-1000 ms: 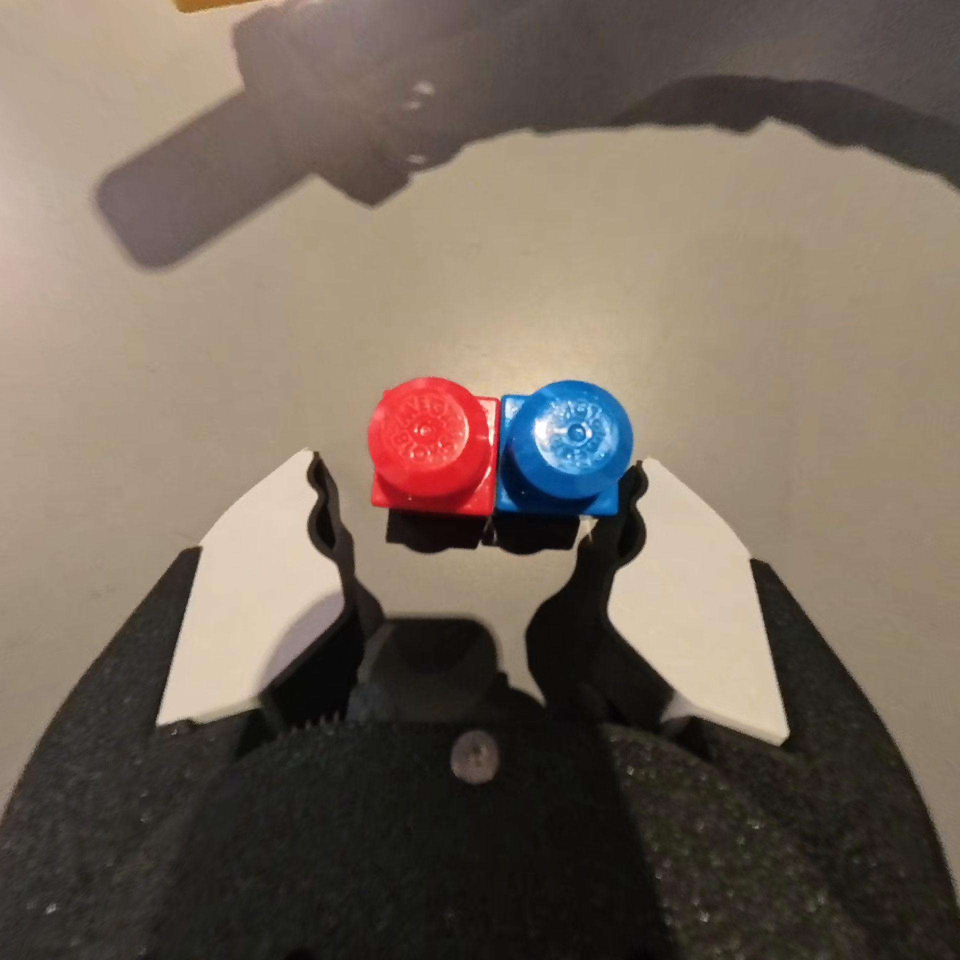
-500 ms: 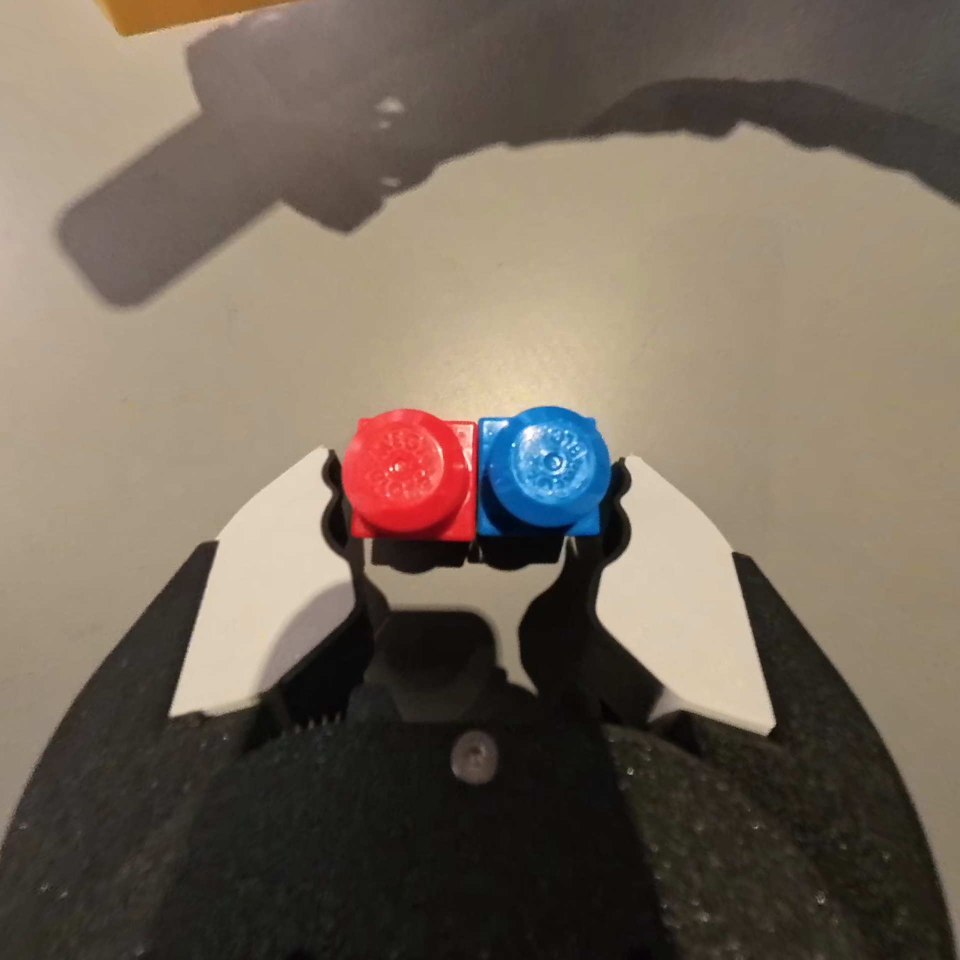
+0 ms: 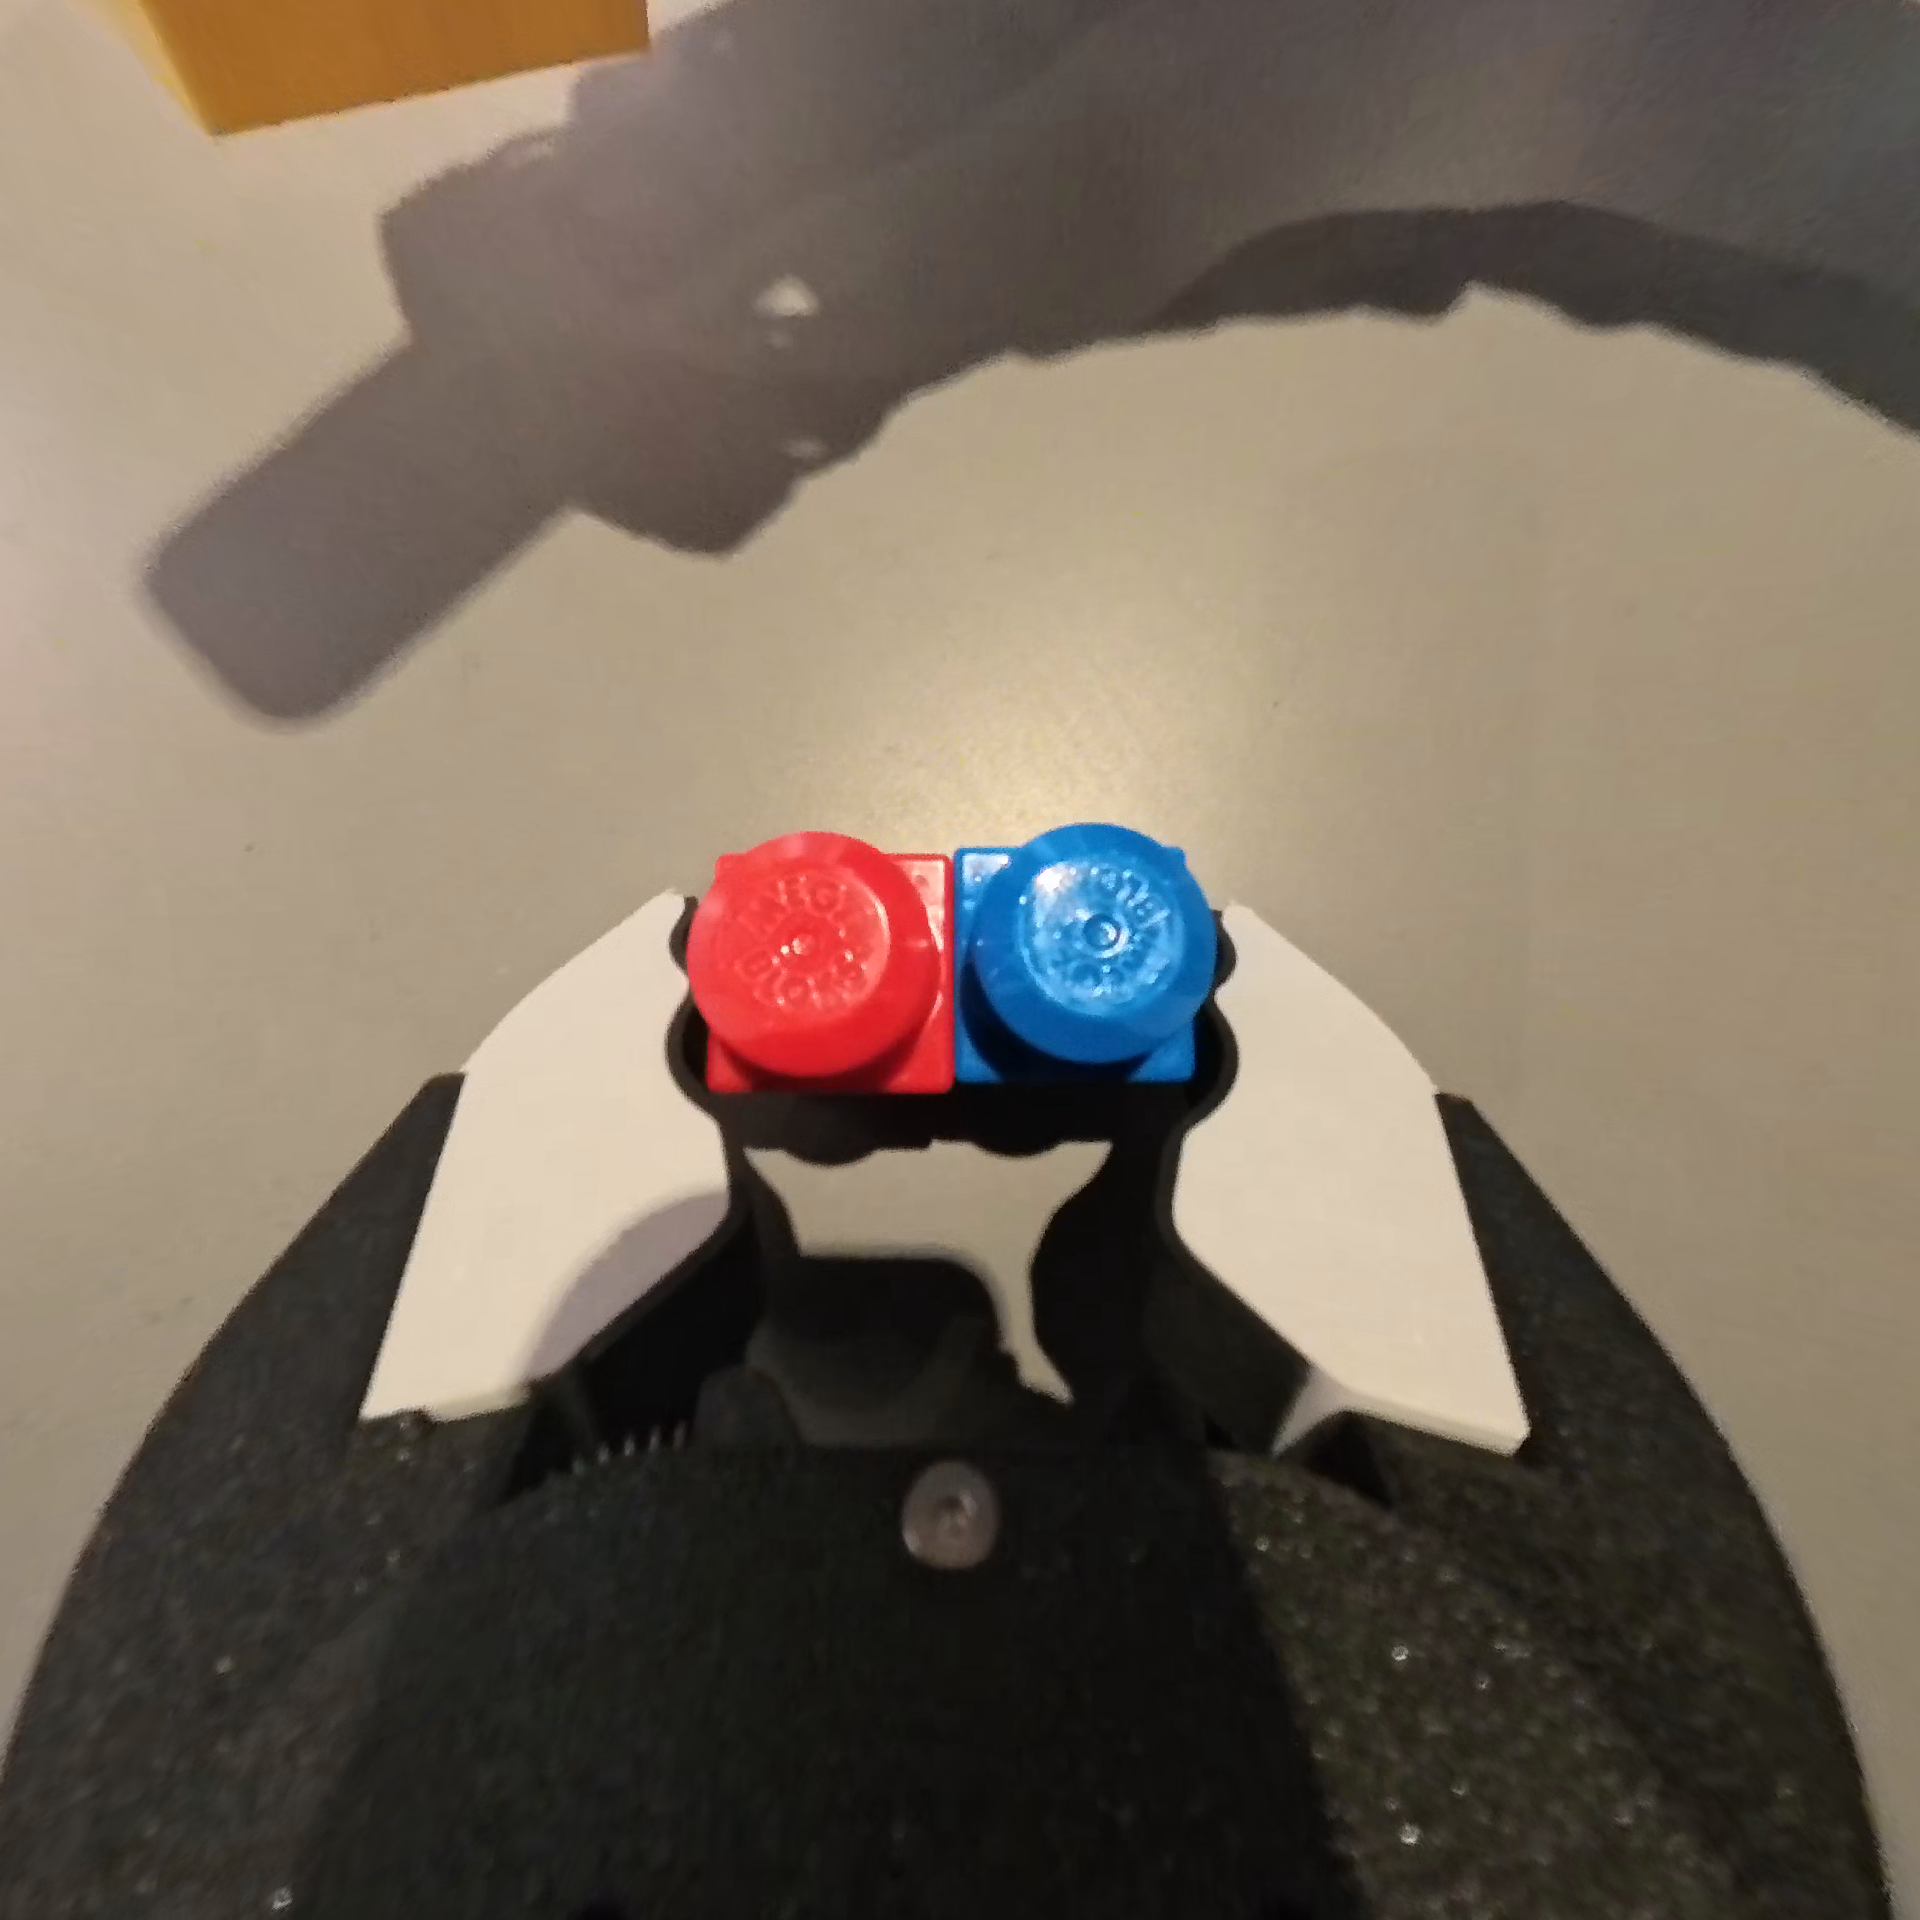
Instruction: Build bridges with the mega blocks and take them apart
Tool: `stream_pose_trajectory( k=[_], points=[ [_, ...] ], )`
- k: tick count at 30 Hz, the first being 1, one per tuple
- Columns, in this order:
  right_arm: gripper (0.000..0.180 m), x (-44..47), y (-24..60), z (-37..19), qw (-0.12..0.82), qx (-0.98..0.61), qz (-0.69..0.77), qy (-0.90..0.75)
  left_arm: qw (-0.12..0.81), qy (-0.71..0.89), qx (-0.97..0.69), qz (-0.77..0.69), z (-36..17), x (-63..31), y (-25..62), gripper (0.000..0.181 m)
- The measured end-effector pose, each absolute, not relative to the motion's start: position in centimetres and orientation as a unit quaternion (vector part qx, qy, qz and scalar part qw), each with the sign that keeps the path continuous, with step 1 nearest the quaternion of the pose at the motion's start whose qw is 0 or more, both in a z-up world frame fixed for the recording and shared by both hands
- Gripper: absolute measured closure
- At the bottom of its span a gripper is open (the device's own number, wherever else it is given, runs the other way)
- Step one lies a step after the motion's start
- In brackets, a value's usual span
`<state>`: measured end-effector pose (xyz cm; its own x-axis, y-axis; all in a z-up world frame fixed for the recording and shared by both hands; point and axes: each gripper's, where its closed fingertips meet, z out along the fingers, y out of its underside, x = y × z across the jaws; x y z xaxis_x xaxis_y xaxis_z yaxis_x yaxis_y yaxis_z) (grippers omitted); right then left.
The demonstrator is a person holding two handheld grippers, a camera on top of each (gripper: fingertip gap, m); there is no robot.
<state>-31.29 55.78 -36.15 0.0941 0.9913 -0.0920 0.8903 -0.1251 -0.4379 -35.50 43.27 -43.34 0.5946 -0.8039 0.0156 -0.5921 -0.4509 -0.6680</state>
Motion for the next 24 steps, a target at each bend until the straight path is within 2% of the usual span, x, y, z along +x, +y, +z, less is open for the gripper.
stream_pose_trajectory(
  k=[12,21,24],
  points=[
    [0.146,-29.6,51.4,-32.4,0.164,-0.65,0.215,-0.71,0.302,0.505,-0.785,-0.192,-42.6,-34.4,43.0,0.091],
    [0.146,-26.7,45.6,-29.5,0.237,-0.44,0.16,-0.851,0.241,0.622,-0.677,-0.312,-38.8,-30.9,41.7,0.091],
    [0.146,-26.2,44.6,-29.7,0.223,-0.421,0.126,-0.87,0.226,0.644,-0.644,-0.344,-38.4,-29.5,41.8,0.091]
  ],
)
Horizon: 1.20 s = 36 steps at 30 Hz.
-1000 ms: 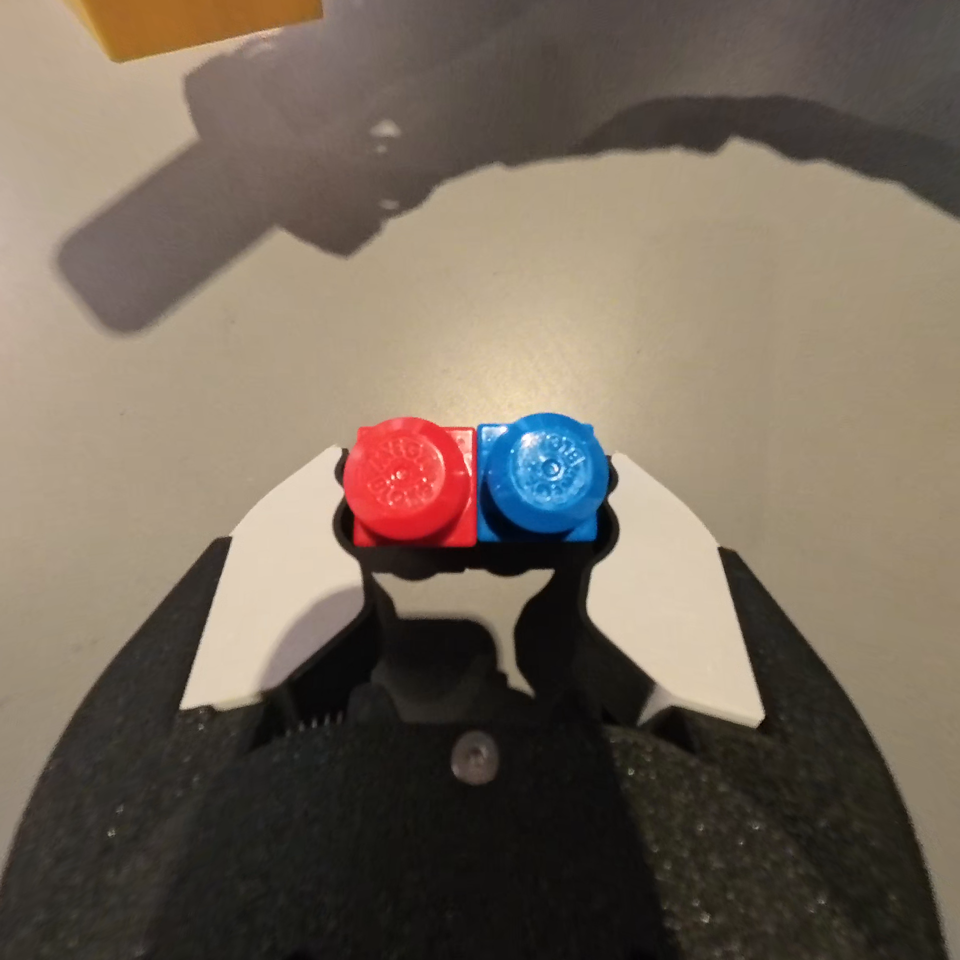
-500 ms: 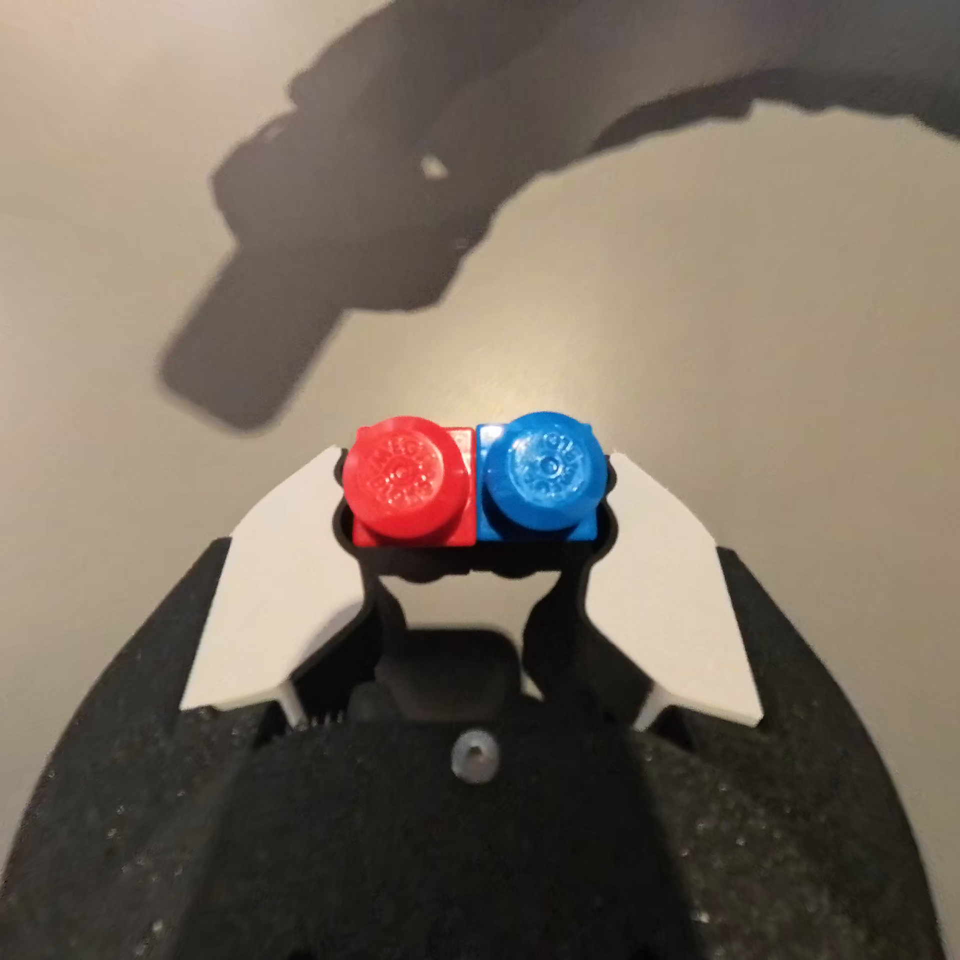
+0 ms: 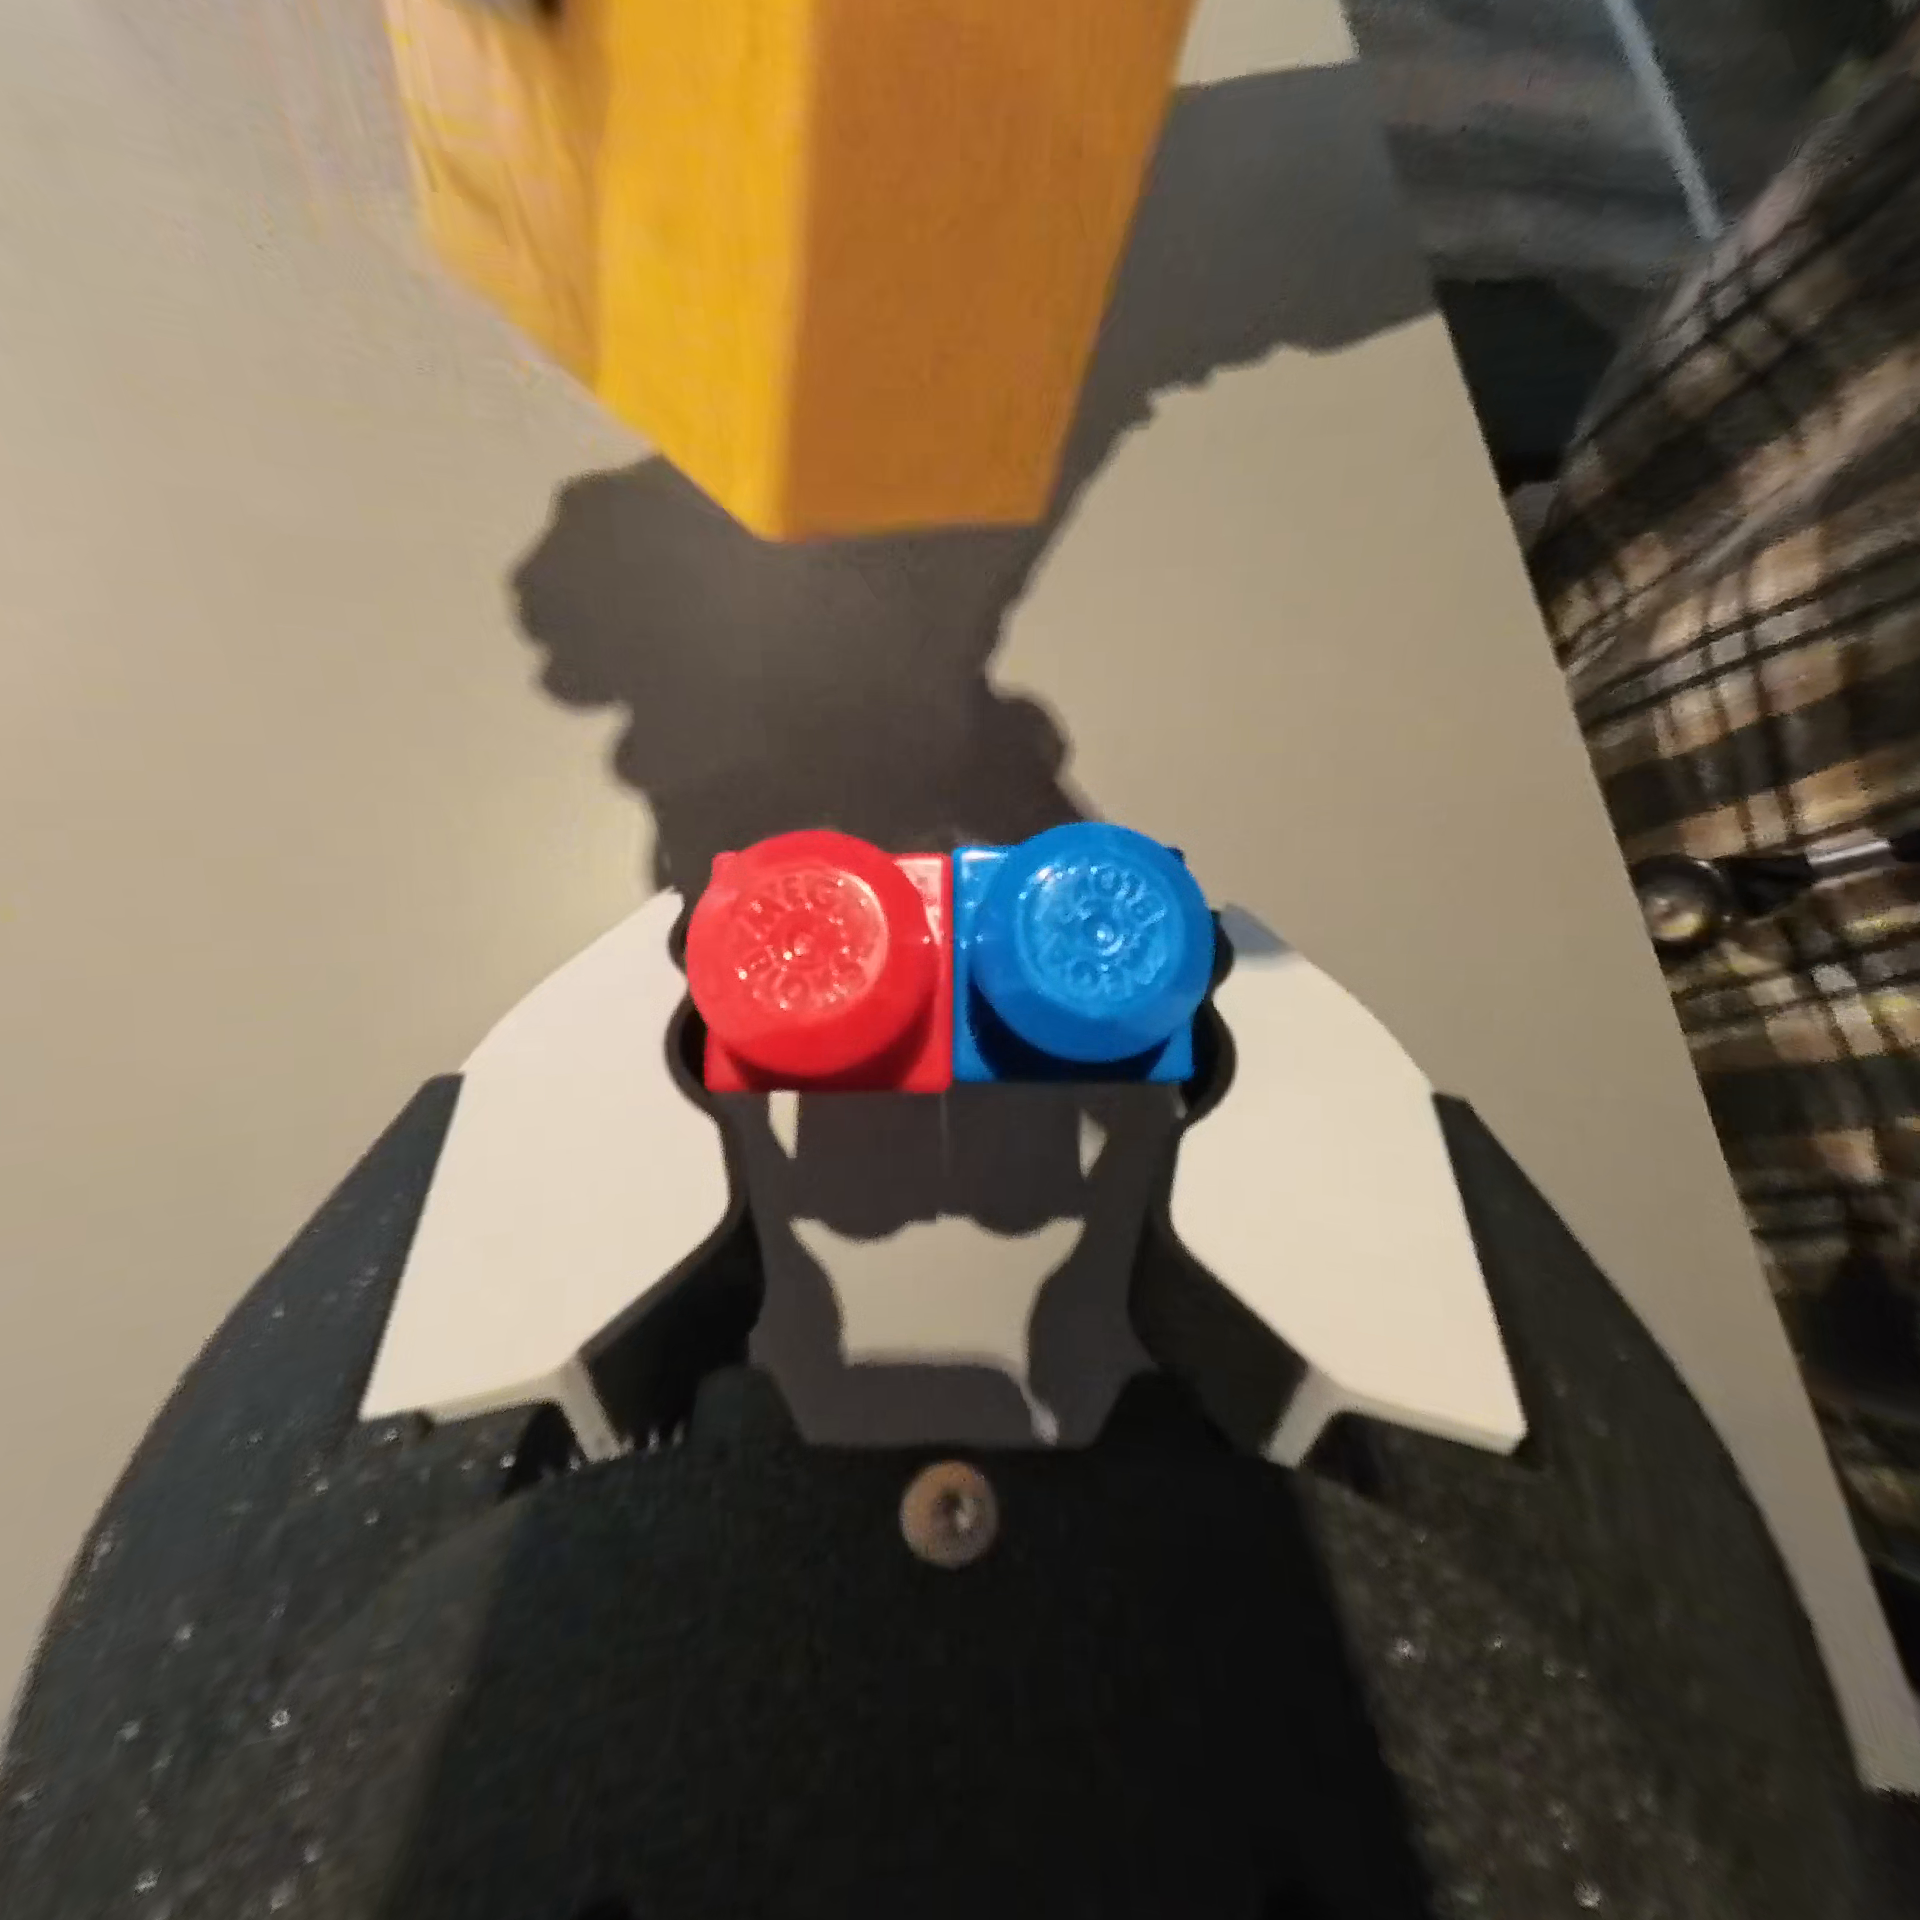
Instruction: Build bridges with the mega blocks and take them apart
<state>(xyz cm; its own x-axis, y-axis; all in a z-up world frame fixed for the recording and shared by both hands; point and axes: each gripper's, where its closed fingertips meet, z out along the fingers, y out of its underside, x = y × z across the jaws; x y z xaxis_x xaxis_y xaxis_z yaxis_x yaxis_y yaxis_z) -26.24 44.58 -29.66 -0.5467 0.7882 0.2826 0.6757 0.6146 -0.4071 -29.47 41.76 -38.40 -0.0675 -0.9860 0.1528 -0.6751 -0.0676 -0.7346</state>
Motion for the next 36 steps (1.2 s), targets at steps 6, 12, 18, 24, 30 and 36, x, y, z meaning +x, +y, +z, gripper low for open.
stream_pose_trajectory(
  k=[6,12,18,24,30,36],
  points=[
    [0.146,-25.5,44.1,-30.8,0.209,-0.458,0.13,-0.854,0.26,0.646,-0.637,-0.331,-38.9,-27.6,43.1,0.091],
    [0.146,-24.1,45.1,-31.2,0.137,-0.743,0.238,-0.61,0.303,0.597,-0.705,-0.236,-41.4,-28.4,45.6,0.091],
    [0.146,-25.5,45.4,-31.7,0.097,-0.861,0.3,-0.399,0.295,0.547,-0.753,-0.217,-42.4,-28.8,46.7,0.091],
    [0.146,-27.0,45.9,-32.9,0.058,-0.923,0.266,-0.27,0.293,0.515,-0.777,-0.213,-42.7,-29.3,47.1,0.09],
    [0.146,-28.9,45.8,-33.2,0.034,-0.937,0.261,-0.229,0.293,0.512,-0.777,-0.22,-42.8,-29.5,47.1,0.09],
    [0.146,-30.1,46.5,-33.6,0.046,-0.941,0.268,-0.2,0.298,0.504,-0.777,-0.233,-42.6,-29.4,47.1,0.09]
  ],
)
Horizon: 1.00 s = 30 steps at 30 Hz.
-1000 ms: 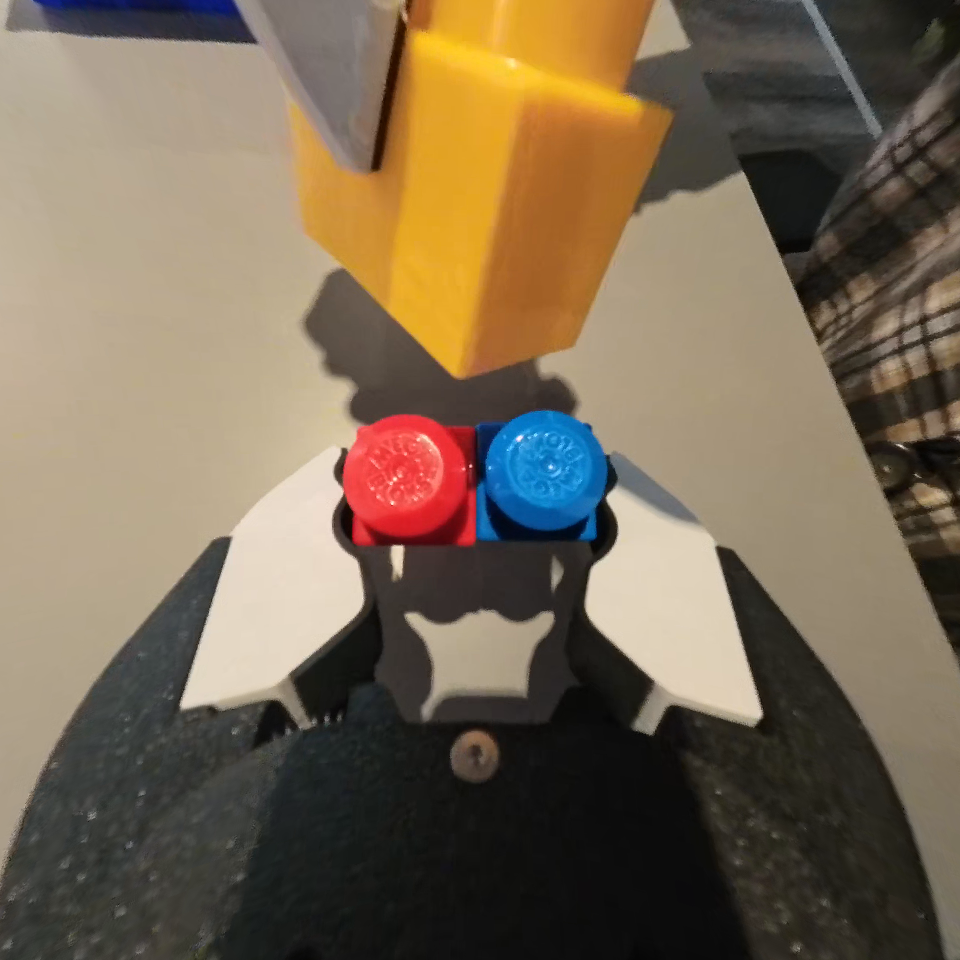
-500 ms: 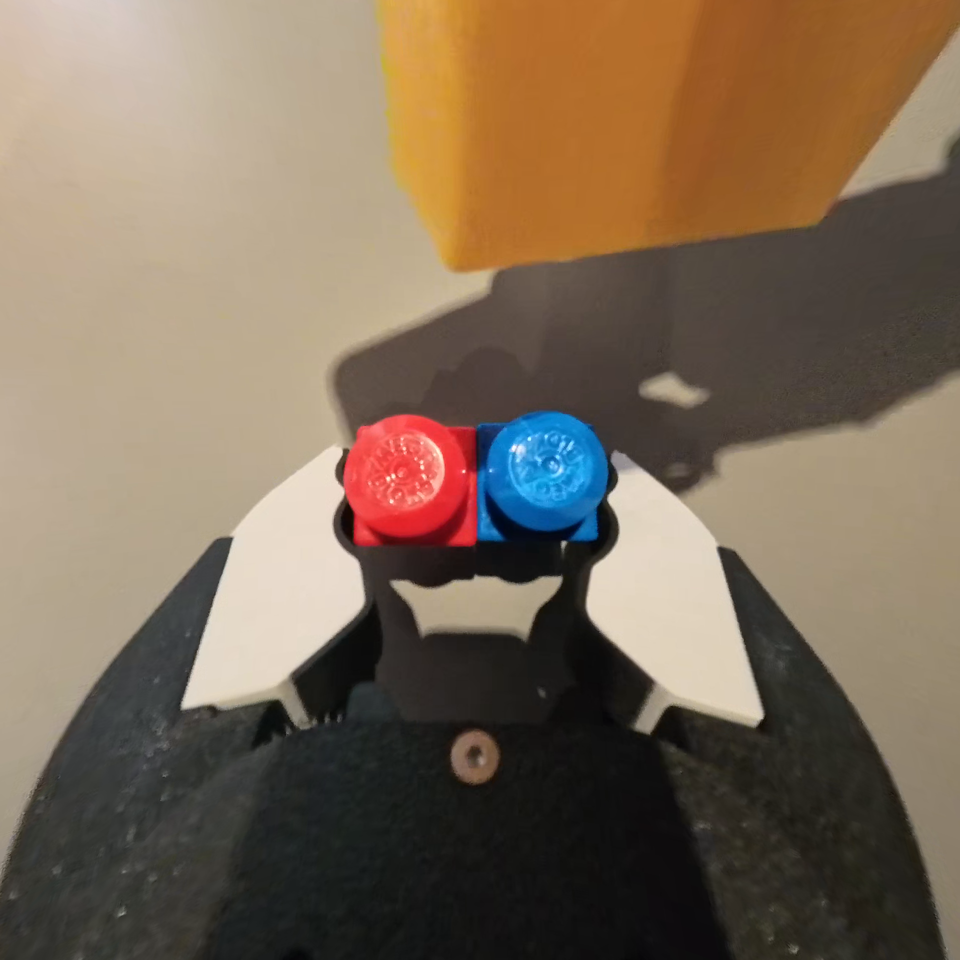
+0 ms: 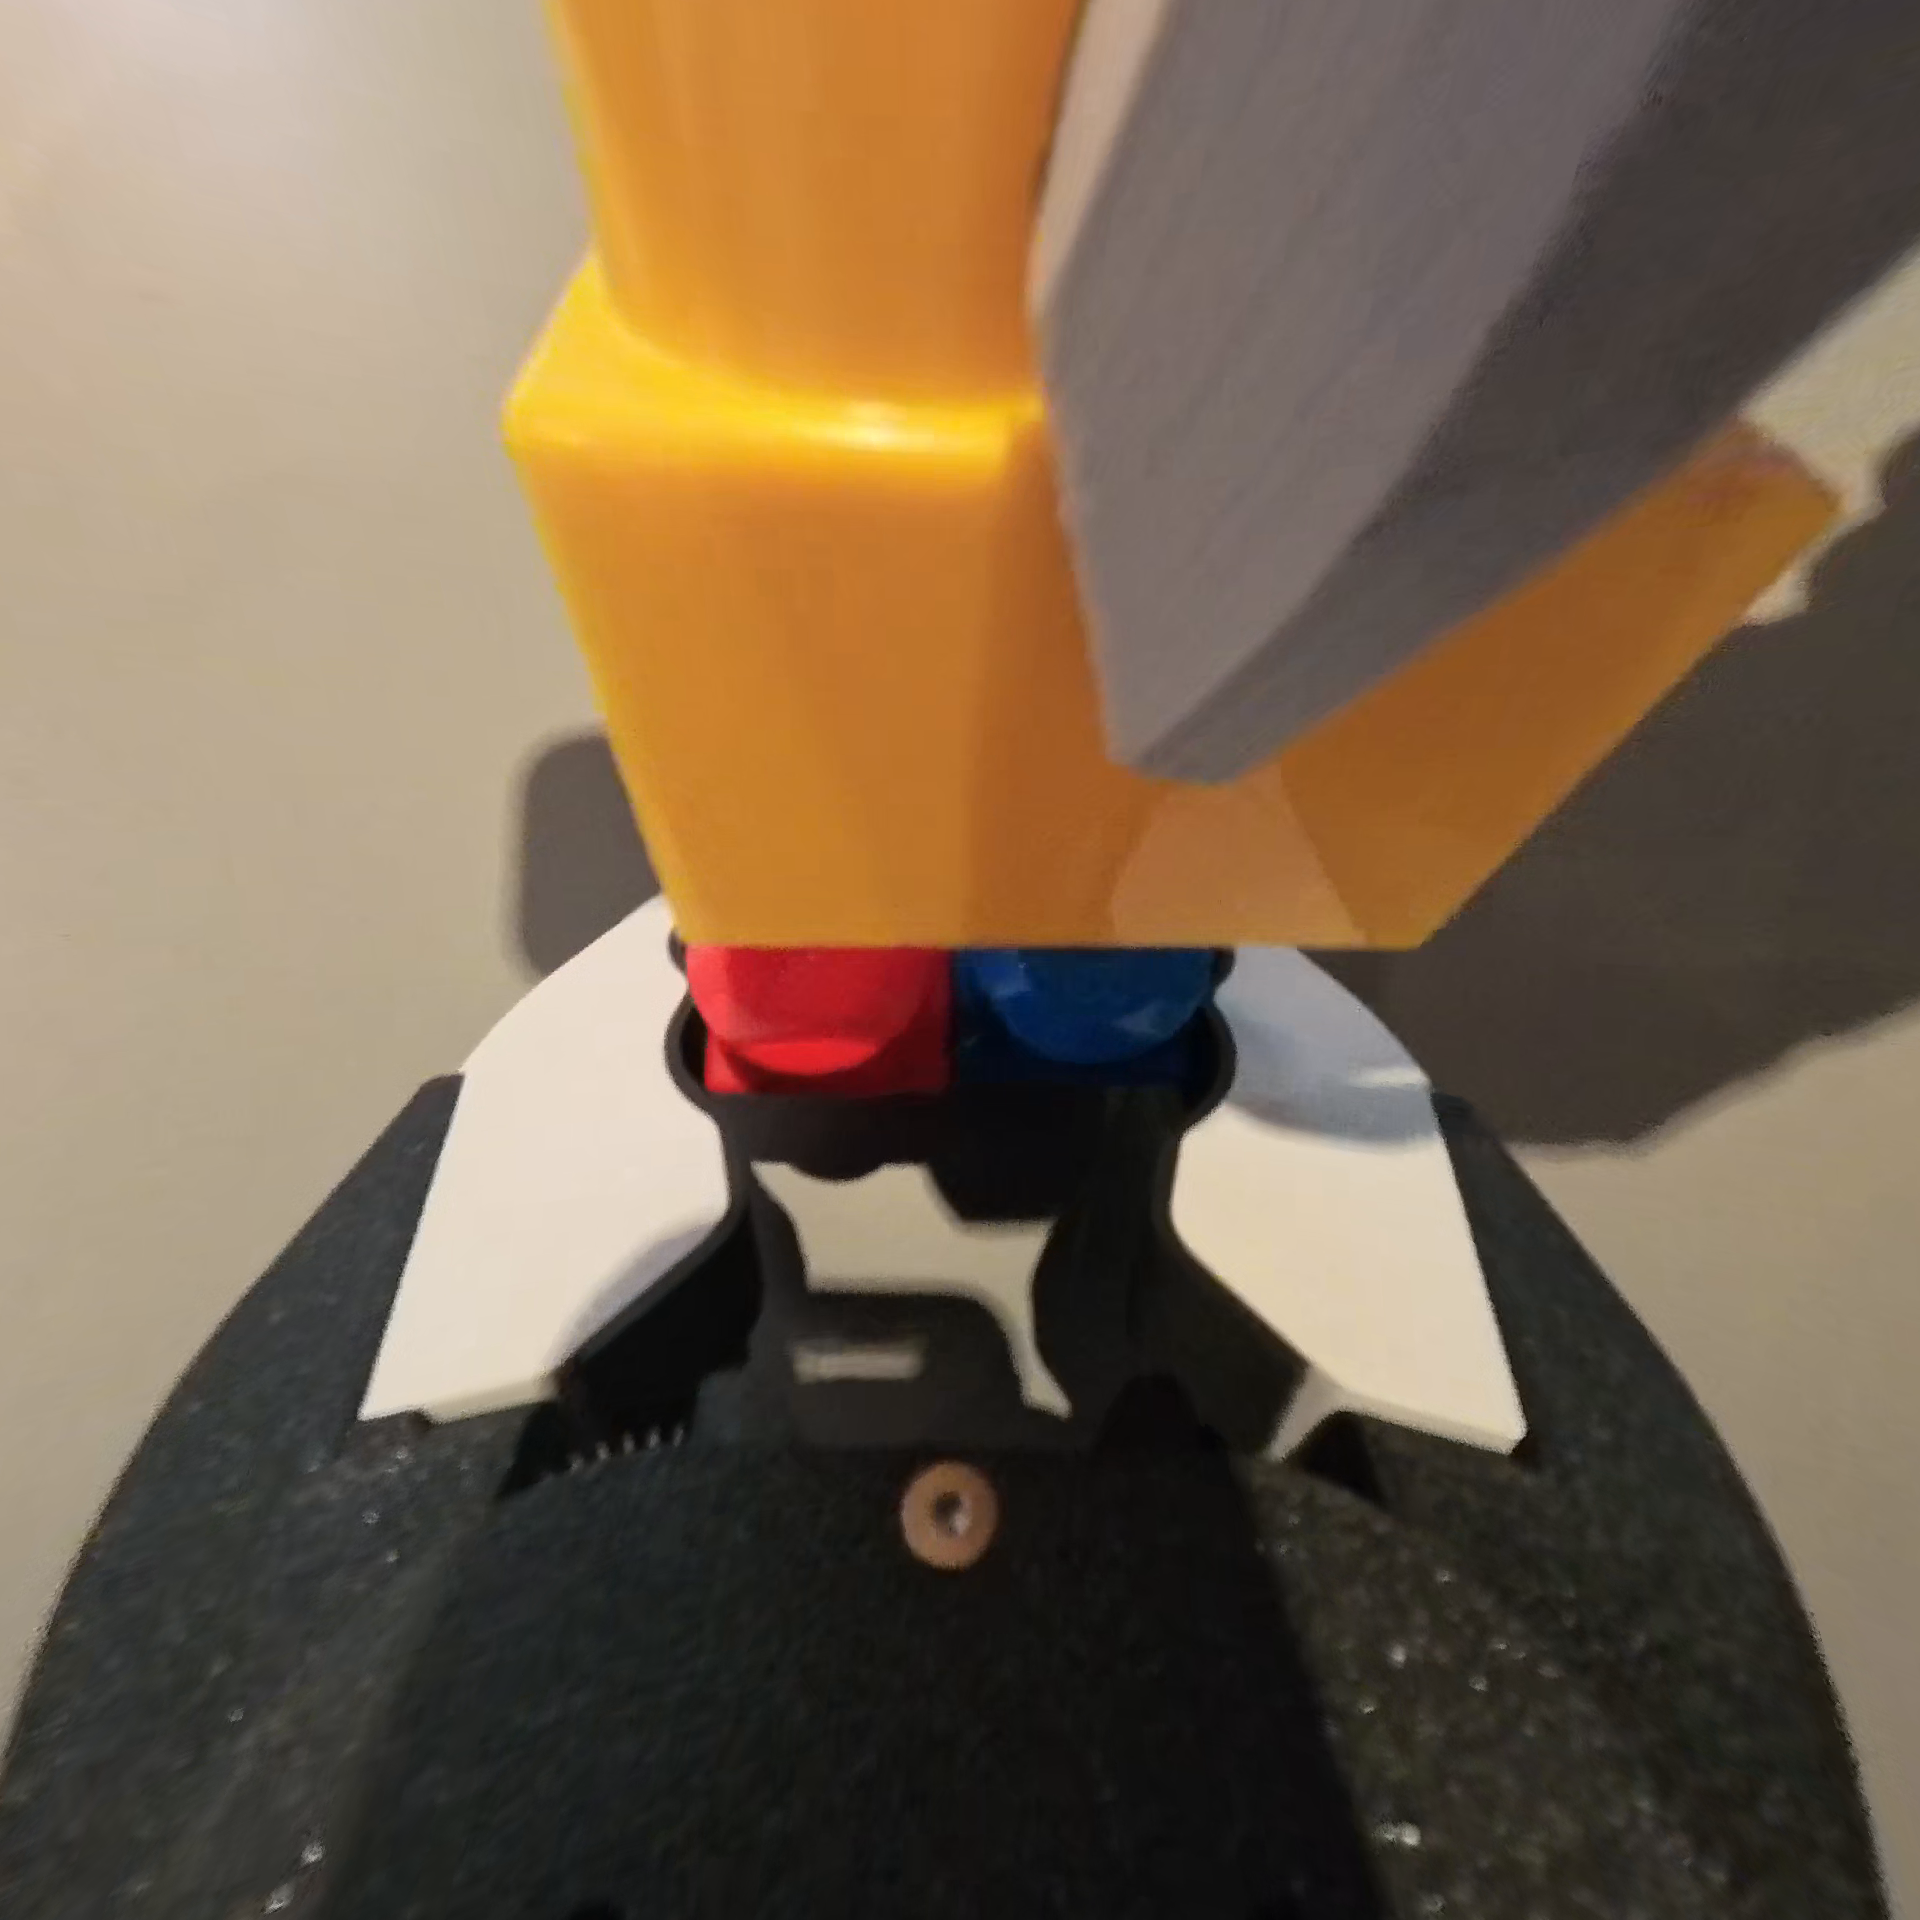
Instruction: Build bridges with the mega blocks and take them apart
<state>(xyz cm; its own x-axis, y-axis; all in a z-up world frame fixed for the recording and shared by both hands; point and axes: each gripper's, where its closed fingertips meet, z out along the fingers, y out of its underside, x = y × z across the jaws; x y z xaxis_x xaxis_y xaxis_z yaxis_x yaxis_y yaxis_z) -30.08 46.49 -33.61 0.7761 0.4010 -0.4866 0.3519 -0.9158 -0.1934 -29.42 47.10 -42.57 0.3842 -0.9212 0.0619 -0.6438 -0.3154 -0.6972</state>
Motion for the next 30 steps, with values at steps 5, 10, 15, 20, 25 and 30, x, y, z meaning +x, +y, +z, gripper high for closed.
stream_pose_trajectory(
  k=[5,10,15,20,25,30],
  points=[
    [0.146,-30.5,46.7,-34.1,0.056,-0.941,0.268,-0.199,0.295,0.502,-0.779,-0.234,-42.8,-29.4,47.1,0.091],
    [0.146,-30.8,46.7,-34.5,0.062,-0.941,0.258,-0.208,0.298,0.503,-0.777,-0.233,-42.8,-29.3,47.1,0.091],
    [0.146,-30.9,46.7,-35.1,0.064,-0.943,0.247,-0.215,0.295,0.502,-0.779,-0.233,-42.9,-29.3,47.1,0.09],
    [0.146,-30.8,46.8,-35.6,0.07,-0.943,0.241,-0.216,0.292,0.503,-0.779,-0.233,-42.9,-29.3,47.1,0.09],
    [0.146,-31.0,46.8,-36.1,0.074,-0.942,0.244,-0.217,0.289,0.503,-0.78,-0.235,-43.0,-29.3,47.0,0.091],
    [0.146,-31.1,46.9,-36.2,0.077,-0.941,0.247,-0.22,0.289,0.504,-0.78,-0.235,-43.0,-29.3,47.0,0.091]
  ],
)
